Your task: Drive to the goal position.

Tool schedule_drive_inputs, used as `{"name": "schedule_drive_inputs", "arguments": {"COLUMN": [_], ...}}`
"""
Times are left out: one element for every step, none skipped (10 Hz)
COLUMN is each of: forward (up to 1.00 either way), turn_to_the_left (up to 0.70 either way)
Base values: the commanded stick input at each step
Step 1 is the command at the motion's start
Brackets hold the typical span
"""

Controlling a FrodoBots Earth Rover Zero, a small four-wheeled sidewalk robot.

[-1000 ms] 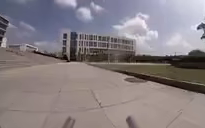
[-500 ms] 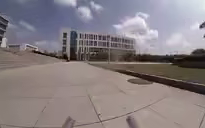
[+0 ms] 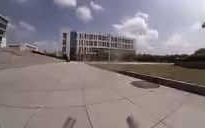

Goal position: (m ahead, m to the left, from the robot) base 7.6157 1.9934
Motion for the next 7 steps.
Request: {"name": "schedule_drive_inputs", "arguments": {"forward": [0.7,0.7,0.7,0.7,0.7,0.7,0.7], "turn_to_the_left": [0.35,0.35,0.0,0.0,0.0,0.0,0.0]}}
